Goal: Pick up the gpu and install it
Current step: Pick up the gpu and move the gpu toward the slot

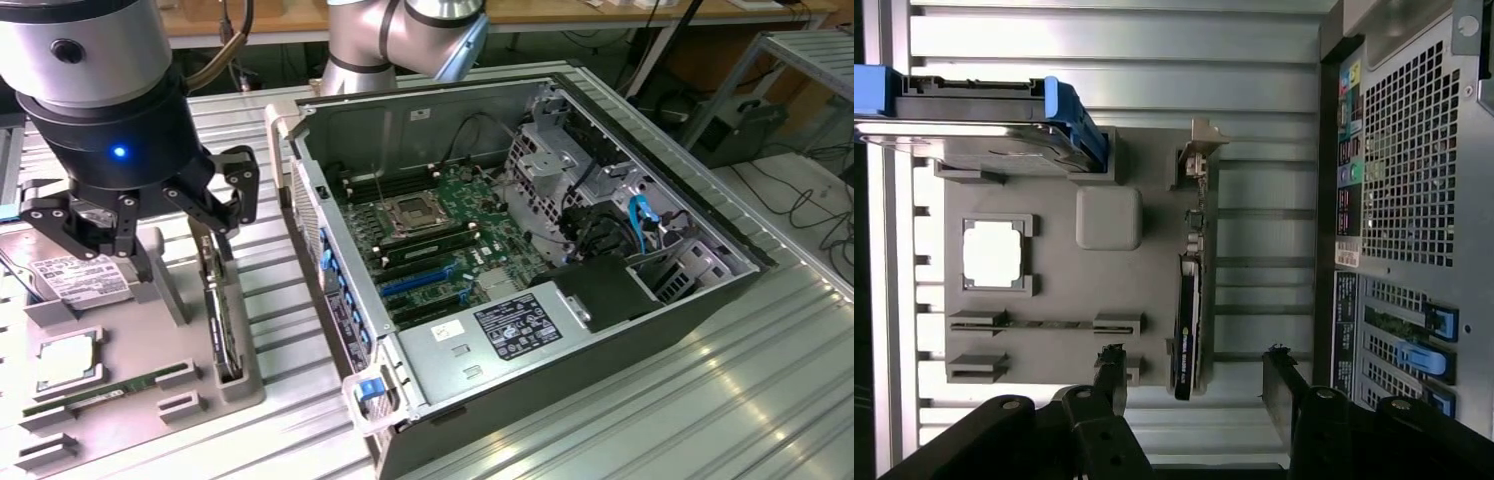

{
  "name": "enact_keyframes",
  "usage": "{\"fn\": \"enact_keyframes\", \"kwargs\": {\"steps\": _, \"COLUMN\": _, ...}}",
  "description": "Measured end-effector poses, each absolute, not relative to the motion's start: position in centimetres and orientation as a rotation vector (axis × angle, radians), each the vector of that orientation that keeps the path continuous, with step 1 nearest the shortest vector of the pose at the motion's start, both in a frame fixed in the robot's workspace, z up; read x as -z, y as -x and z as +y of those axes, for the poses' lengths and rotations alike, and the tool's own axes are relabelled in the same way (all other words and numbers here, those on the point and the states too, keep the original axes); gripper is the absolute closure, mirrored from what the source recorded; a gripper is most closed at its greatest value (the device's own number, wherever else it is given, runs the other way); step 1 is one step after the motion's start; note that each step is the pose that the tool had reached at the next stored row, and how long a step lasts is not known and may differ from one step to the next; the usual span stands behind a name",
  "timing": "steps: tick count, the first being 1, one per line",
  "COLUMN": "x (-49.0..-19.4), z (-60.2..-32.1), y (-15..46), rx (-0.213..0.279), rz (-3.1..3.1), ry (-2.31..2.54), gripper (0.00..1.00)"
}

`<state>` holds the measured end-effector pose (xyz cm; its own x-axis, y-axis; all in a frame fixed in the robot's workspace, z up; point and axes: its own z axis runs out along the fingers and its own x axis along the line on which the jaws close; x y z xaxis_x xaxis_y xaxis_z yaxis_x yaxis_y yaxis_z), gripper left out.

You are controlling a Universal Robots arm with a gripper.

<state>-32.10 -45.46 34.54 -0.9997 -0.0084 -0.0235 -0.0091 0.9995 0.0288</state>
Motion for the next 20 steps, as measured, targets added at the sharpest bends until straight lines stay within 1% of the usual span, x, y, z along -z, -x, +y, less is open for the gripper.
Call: {"fn": "enact_keyframes", "kwargs": {"steps": 20, "x": -33.67, "z": -45.52, "y": 32.10, "rx": -0.045, "rz": 3.118, "ry": 0.014, "gripper": 0.34}}
